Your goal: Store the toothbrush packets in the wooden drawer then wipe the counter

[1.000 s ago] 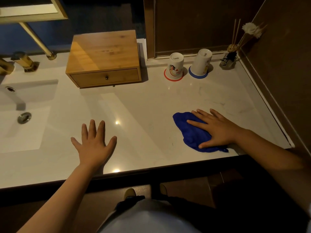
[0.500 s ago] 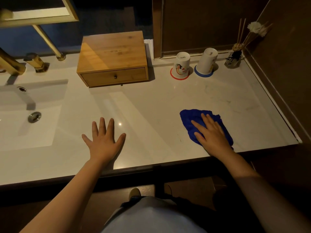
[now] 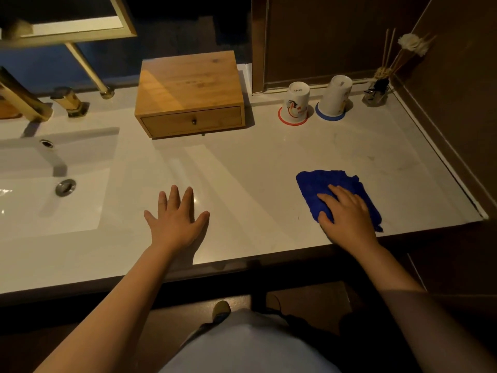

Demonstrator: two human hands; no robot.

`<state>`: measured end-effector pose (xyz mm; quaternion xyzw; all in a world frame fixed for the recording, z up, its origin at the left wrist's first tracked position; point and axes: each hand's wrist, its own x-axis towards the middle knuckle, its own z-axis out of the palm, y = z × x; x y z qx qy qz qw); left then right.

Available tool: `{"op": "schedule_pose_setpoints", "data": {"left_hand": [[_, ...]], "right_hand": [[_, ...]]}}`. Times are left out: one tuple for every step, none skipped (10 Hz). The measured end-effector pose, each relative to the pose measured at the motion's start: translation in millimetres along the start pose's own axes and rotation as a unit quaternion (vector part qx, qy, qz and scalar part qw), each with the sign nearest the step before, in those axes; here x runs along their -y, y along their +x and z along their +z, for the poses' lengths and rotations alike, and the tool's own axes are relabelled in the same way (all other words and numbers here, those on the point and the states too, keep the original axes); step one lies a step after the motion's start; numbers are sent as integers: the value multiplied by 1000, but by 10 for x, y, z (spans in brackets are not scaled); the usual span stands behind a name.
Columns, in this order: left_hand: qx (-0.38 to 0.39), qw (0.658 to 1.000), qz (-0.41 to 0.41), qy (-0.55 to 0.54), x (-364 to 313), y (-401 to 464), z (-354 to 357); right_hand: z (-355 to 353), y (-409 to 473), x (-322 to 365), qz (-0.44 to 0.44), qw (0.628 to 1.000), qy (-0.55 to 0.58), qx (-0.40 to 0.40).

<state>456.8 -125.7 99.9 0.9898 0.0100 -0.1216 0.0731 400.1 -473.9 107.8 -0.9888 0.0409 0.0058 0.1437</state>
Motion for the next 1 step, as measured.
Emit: {"op": "schedule_pose_setpoints", "data": {"left_hand": [[-48, 998, 45, -14, 24, -79, -123]], "right_hand": [[34, -150, 228, 7, 997, 5, -78]]}}
